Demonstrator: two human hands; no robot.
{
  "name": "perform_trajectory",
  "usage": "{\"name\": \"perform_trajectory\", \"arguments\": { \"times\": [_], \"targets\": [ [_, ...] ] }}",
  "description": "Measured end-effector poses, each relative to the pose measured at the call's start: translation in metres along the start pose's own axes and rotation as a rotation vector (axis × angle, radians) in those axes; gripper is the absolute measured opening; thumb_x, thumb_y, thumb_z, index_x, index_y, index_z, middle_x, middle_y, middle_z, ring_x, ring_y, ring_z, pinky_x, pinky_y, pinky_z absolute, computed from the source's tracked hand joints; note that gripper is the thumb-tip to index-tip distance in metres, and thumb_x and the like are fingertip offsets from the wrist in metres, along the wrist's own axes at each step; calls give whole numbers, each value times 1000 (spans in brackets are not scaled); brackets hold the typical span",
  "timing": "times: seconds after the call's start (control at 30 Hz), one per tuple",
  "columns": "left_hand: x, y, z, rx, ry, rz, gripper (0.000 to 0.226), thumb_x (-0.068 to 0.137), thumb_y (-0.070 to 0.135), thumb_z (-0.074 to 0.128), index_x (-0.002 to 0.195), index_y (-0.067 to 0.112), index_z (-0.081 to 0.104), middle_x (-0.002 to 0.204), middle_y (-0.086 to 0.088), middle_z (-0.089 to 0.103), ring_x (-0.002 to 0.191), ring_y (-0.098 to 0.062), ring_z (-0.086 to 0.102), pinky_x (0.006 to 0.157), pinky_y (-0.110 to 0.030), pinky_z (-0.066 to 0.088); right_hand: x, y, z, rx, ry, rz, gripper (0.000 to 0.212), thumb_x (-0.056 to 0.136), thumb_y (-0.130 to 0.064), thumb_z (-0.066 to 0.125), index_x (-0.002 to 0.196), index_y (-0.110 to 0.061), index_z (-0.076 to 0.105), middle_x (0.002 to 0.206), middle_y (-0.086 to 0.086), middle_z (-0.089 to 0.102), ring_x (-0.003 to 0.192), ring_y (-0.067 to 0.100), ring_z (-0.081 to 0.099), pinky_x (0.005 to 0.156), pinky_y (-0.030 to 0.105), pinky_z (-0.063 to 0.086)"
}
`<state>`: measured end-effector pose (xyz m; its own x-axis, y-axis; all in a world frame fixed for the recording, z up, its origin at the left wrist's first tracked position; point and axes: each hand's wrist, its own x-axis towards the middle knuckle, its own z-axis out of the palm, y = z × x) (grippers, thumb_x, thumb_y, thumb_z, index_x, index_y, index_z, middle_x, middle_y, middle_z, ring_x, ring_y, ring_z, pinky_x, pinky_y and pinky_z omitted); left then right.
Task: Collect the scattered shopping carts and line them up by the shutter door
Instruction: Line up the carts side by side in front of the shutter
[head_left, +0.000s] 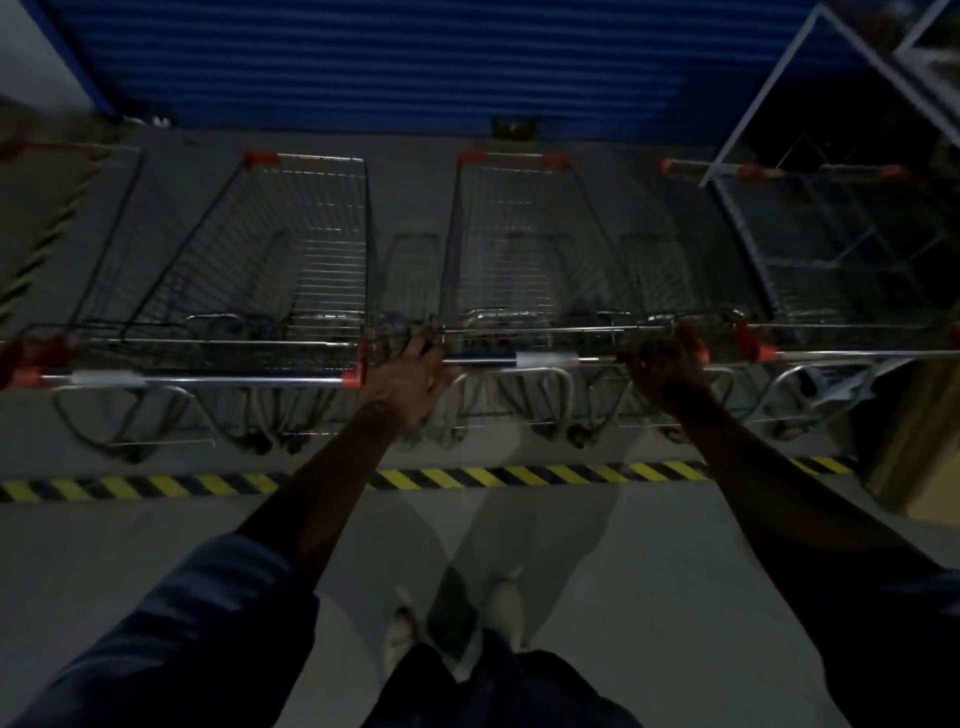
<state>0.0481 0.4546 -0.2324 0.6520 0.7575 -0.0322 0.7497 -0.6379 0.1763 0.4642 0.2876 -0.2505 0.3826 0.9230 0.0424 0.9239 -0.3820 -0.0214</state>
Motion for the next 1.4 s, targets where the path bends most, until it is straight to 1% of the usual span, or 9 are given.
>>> {"name": "perform_trajectory", "arguments": {
  "times": [0.07,0.1,0.17,0.23,0.37,0.53,0.8,1.07,1.4],
  "targets": [
    [-3,-3,5,16,1,-20,54,102,65,23,148,44,42,165,9,30,147,-29,41,118,-75,12,0,5,28,-123,25,-13,44,112,-39,49,126,-3,70,116,29,68,114,50,64,112,69,38],
    [-3,-4,6,10,14,-28,54,101,64,25,148,43,42,164,9,33,147,-28,41,119,-73,13,-3,-1,29,-129,129,-30,38,111,-31,54,121,1,71,109,31,68,106,50,66,105,68,45],
    [-5,-6,7,32,51,-26,52,102,60,28,147,40,44,162,7,38,144,-29,43,120,-69,15,-10,-18,19,-55,177,41,45,111,-37,53,110,5,71,100,30,68,96,46,65,93,60,52],
    [-6,-12,8,73,62,-4,53,103,58,27,147,37,47,161,4,41,141,-30,46,121,-65,19,-15,-26,15,-76,307,70,47,110,-42,52,102,2,67,92,26,66,87,42,64,82,51,51],
    [-10,-25,15,81,85,-1,48,104,57,32,141,34,52,159,4,41,136,-31,50,123,-59,23,-24,-38,14,-194,494,5,43,106,-42,60,96,-1,66,85,21,64,77,38,62,72,46,49],
    [-19,-25,15,124,119,-11,46,104,55,39,139,31,58,160,1,44,136,-36,48,124,-56,24,-24,-40,15,-199,578,-29,42,103,-41,65,101,1,68,90,24,65,82,40,63,76,48,50],
    [-31,-19,16,57,194,-51,51,104,59,32,142,36,57,162,6,41,151,-31,31,126,-57,11,-18,-38,29,-113,513,-6,53,109,-46,52,107,4,67,97,27,68,89,43,66,82,50,52],
    [-32,-26,21,53,228,-23,47,106,54,34,136,32,61,158,3,46,148,-29,36,128,-53,8,-26,-44,24,-133,524,-48,52,108,-45,57,108,6,66,99,27,67,91,42,64,83,50,53],
    [-30,-30,26,68,245,16,44,103,50,40,136,30,63,160,1,45,146,-32,41,126,-56,16,-30,-45,22,-13,382,-13,57,110,-48,46,102,4,67,96,28,67,89,43,65,79,50,54]
  ]
}}
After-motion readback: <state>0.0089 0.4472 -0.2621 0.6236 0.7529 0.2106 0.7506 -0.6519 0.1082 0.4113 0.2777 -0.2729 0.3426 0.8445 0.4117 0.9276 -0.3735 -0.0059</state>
